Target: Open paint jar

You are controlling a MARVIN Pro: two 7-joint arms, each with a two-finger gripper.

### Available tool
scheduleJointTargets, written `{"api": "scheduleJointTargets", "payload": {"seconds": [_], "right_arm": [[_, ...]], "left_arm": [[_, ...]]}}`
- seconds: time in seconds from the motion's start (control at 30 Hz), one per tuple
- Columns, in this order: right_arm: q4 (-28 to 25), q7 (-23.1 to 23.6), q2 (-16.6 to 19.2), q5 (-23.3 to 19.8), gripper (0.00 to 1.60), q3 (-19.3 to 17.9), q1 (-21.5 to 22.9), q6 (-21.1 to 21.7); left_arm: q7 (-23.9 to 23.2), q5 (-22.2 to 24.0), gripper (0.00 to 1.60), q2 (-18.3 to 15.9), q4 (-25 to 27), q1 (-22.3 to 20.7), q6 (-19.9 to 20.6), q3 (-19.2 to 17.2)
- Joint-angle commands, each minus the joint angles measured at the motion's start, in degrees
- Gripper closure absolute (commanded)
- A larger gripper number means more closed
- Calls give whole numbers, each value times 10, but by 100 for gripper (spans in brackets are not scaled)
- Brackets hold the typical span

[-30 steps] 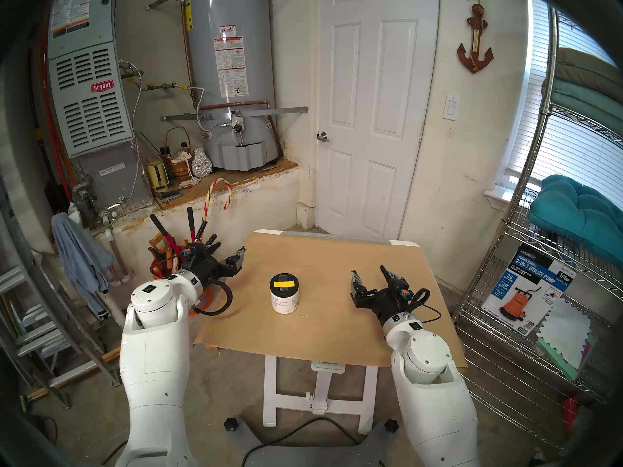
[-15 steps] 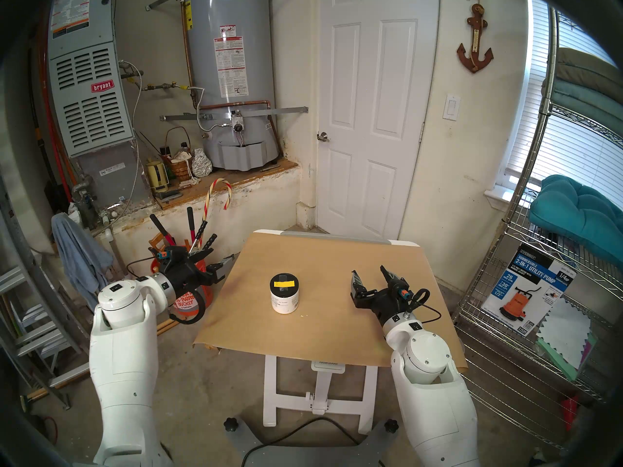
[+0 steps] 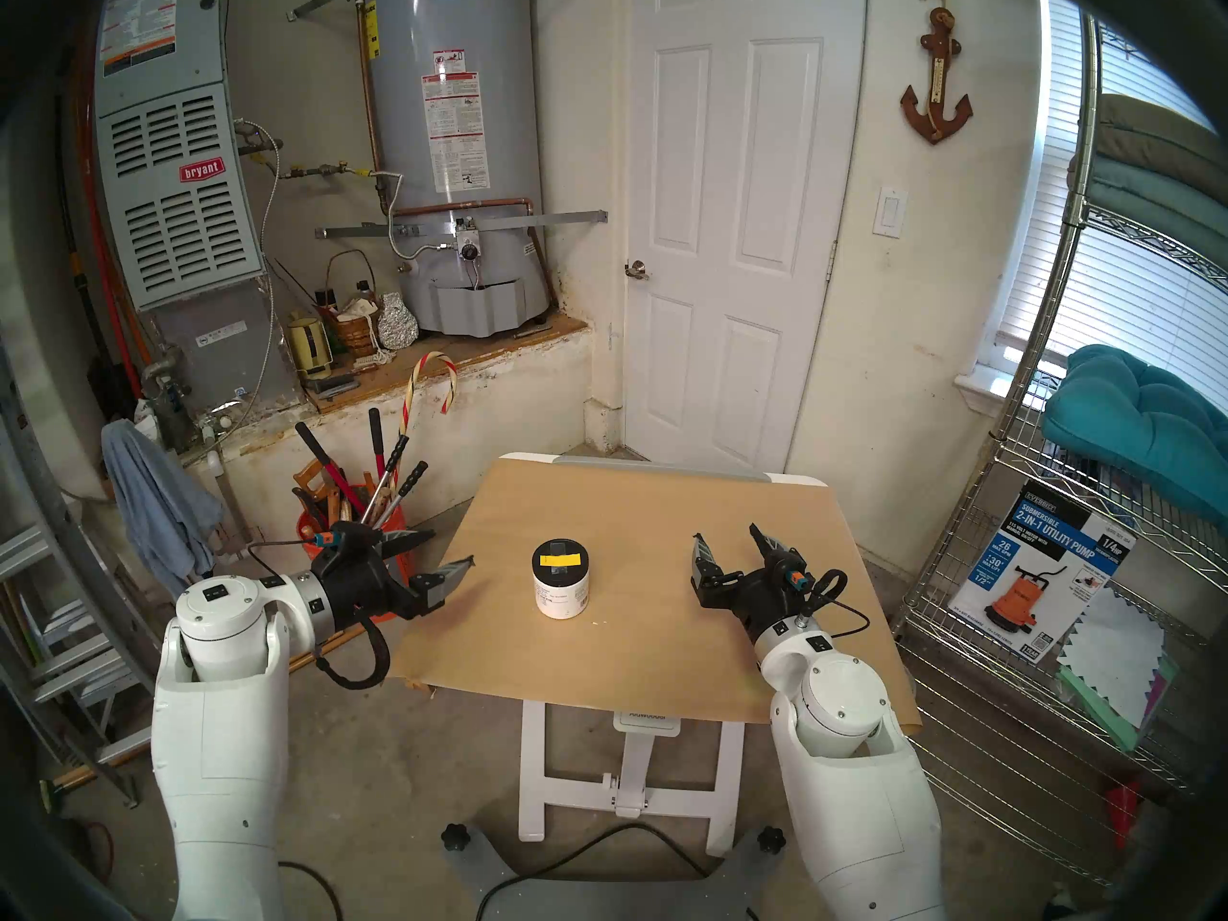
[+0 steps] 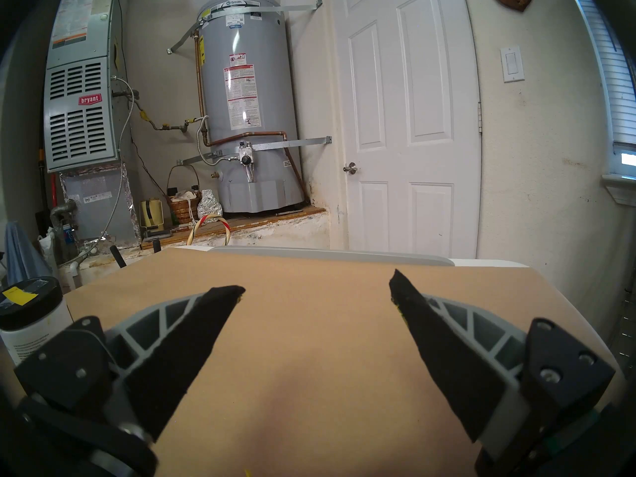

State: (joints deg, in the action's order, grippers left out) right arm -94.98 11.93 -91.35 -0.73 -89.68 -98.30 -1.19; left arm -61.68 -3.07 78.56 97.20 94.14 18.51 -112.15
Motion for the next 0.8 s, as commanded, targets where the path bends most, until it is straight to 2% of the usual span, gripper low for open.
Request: {"api": "scheduleJointTargets", "payload": {"seconds": [0.0, 0.17, 0.3, 0.37, 0.43, 0.77], "right_arm": [[-13, 0, 0, 1, 0, 1, 5, -2], [-13, 0, 0, 1, 0, 1, 5, -2], [-13, 0, 0, 1, 0, 1, 5, -2], [-13, 0, 0, 1, 0, 1, 5, -2], [-13, 0, 0, 1, 0, 1, 5, -2], [-13, 0, 0, 1, 0, 1, 5, -2]], "left_arm": [[-1, -20, 0, -9, 30, 19, -22, 13], [-8, -24, 0, -9, 28, 16, -29, 17], [-20, -35, 0, -21, 30, 19, -51, 27], [-30, -27, 0, -20, 24, 18, -53, 27], [-28, -42, 0, -25, 24, 17, -55, 37], [-48, -40, 0, -32, -11, -15, -64, 52]]}}
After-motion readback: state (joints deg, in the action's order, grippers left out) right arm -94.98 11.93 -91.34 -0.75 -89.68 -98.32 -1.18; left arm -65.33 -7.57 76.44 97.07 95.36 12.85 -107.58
